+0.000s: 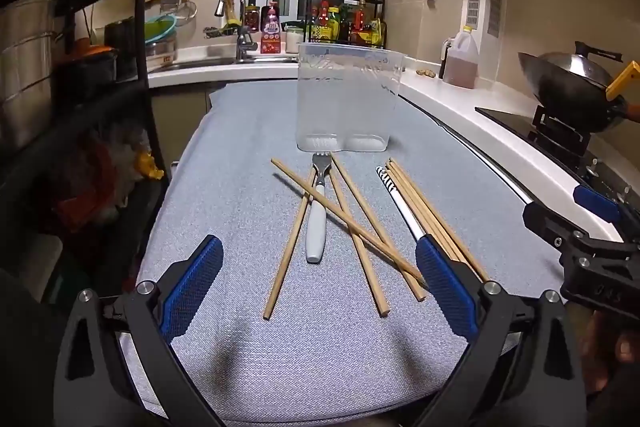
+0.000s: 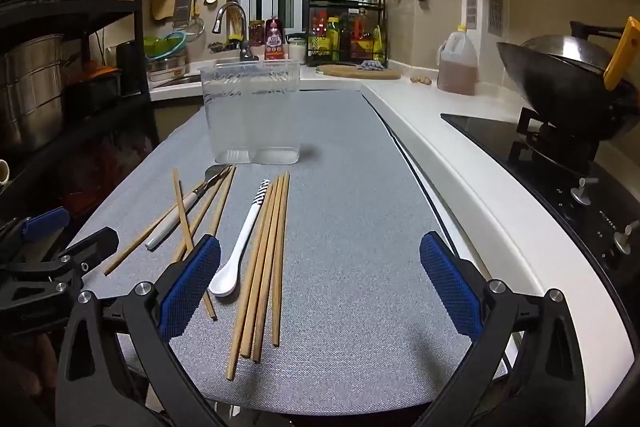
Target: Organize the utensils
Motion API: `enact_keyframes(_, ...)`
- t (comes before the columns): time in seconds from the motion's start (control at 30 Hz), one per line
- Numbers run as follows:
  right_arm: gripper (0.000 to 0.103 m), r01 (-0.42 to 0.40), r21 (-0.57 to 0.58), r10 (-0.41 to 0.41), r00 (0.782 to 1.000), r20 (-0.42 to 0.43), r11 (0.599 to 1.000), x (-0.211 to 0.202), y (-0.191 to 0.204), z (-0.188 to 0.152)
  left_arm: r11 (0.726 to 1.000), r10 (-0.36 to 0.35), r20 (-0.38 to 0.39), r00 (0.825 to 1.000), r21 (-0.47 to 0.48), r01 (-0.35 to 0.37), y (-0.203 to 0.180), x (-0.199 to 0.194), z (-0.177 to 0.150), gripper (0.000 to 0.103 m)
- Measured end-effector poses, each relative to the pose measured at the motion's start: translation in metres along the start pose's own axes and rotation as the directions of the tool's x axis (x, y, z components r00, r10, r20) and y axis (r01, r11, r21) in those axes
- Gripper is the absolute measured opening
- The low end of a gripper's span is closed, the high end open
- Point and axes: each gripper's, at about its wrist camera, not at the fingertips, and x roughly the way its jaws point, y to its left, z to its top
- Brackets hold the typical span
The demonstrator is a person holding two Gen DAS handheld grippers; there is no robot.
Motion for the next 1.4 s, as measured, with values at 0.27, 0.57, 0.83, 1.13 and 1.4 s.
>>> enact_keyframes(0.27,0.097,0.038,0.005,-0.038,0.999,-0.018,0.999,0.0014,-0.0014,-0.0005,1.0,0.006,-0.005,1.0,-0.011,-0.006,0.0014,-0.0015,0.0019,0.094)
enact_keyframes(0.57,0.098,0.046,0.019,-0.045,0.998,-0.034,0.999,0.0042,-0.0058,-0.0016,1.0,0.002,-0.01,1.0,-0.008,-0.002,0.0015,0.001,-0.0011,0.094)
enact_keyframes(0.83,0.098,0.049,0.016,-0.049,0.998,-0.03,0.999,0.0044,-0.0058,-0.002,1.0,0.002,-0.009,1.0,-0.01,-0.002,0.0006,0.0009,-0.0011,0.094)
enact_keyframes(1.13,0.098,0.051,0.005,-0.05,0.998,-0.025,0.999,0.0042,-0.0043,-0.002,1.0,0.002,-0.009,1.0,-0.01,-0.002,-0.0004,0.0009,-0.0011,0.094)
enact_keyframes(1.4,0.098,0.052,0.001,-0.052,0.998,-0.027,0.999,0.0037,-0.0019,-0.0023,1.0,0.001,-0.009,1.0,-0.01,-0.001,-0.0006,0.001,-0.0011,0.094)
